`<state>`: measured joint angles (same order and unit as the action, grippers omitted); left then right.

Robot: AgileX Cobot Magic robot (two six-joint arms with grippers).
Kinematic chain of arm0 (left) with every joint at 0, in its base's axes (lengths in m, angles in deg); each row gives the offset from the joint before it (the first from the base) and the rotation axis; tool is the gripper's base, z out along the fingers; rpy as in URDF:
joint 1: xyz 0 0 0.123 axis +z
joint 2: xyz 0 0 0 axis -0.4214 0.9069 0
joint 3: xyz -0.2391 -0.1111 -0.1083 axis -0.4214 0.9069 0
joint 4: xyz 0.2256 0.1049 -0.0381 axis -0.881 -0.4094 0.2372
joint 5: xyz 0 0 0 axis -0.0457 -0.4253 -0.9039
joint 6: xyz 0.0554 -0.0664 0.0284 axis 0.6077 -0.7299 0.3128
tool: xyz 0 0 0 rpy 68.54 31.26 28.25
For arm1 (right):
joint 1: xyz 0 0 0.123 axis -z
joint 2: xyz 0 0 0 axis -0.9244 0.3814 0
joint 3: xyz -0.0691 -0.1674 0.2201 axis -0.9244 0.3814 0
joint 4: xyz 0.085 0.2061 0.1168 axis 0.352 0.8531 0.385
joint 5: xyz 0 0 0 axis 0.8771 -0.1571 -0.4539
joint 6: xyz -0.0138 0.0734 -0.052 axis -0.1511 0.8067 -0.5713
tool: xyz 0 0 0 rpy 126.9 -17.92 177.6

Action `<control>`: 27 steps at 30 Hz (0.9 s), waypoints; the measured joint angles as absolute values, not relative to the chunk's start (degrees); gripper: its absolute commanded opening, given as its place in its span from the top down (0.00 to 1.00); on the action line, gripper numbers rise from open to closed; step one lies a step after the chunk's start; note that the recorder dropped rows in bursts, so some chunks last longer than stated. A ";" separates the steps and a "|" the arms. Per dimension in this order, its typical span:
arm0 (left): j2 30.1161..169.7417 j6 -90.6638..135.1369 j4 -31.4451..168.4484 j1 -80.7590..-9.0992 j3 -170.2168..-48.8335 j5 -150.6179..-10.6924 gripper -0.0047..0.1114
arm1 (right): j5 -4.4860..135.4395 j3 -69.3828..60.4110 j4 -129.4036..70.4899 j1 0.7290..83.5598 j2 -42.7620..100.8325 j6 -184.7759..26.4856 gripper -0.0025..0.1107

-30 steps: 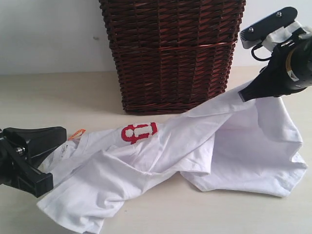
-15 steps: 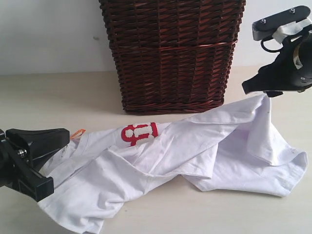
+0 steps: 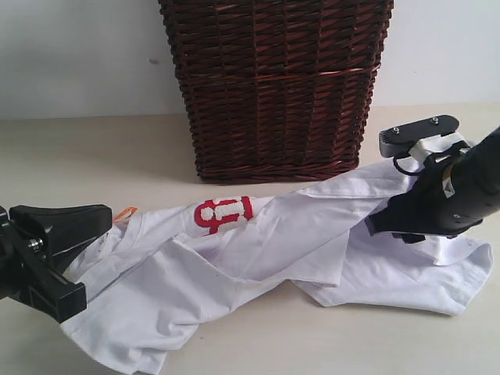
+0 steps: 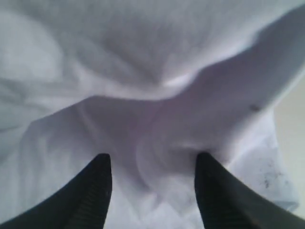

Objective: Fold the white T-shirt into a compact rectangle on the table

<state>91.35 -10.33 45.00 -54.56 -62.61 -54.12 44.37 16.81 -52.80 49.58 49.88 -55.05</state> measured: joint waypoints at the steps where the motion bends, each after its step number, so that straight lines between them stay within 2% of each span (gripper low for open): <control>1: 91.35 -10.33 45.00 -54.56 -62.61 -54.12 0.96 | 45.27 16.81 -58.74 49.58 50.58 -49.36 0.53; 3: 91.35 -10.33 45.00 -54.56 -62.61 -54.09 0.96 | 45.74 16.48 -70.66 49.58 52.18 -36.80 0.53; 5: 91.35 -10.33 45.00 -54.56 -62.61 -54.09 0.96 | 45.14 16.18 -83.65 49.58 54.15 -24.56 0.61; 10: 91.35 -10.95 45.00 -54.56 -62.61 -54.09 0.96 | 39.16 14.67 -100.68 49.58 57.53 -10.32 0.98; 27: 91.35 -11.56 44.79 -54.56 -62.61 -53.98 0.96 | 26.87 1.70 -112.12 49.58 54.15 -9.69 0.96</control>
